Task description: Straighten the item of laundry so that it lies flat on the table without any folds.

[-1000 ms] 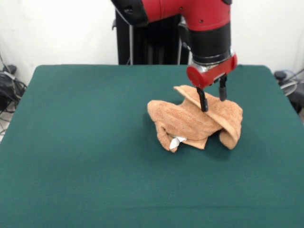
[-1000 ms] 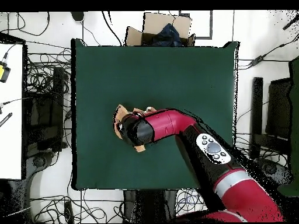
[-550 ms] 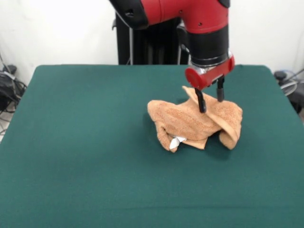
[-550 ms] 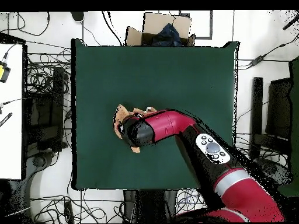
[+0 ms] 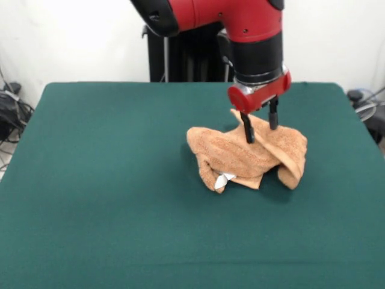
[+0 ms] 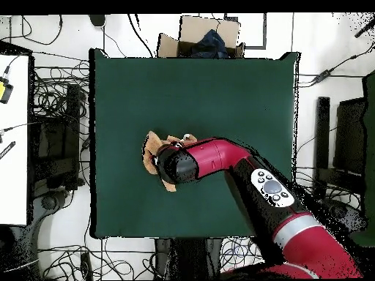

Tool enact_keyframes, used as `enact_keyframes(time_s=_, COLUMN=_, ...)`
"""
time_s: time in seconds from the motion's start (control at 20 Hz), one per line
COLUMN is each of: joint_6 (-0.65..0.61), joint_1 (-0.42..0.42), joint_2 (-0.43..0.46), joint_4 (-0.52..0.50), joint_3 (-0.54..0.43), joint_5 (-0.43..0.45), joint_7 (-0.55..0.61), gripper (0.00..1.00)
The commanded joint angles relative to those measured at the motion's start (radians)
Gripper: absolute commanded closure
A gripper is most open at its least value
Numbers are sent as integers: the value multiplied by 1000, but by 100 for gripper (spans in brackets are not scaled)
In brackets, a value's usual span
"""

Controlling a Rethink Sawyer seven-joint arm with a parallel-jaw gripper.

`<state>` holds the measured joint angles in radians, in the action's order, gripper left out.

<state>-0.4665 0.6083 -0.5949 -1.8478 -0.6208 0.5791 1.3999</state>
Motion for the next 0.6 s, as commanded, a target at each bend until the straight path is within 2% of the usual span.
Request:
enact_keyframes(time_s=0.05, joint_6=-10, joint_1=5, joint_2=22, joint_4=0, joint_3=-45, joint_5=74, joint_7=-86, gripper=0)
enact_keyframes(time_s=0.3, joint_6=0, joint_1=37, joint_2=48, joint_4=1, joint_3=-56, joint_5=93, joint_7=-119, gripper=0)
enact_keyframes(time_s=0.6, joint_6=4, joint_1=32, joint_2=81, joint_4=23, joint_3=-45, joint_5=108, joint_7=-123, gripper=0)
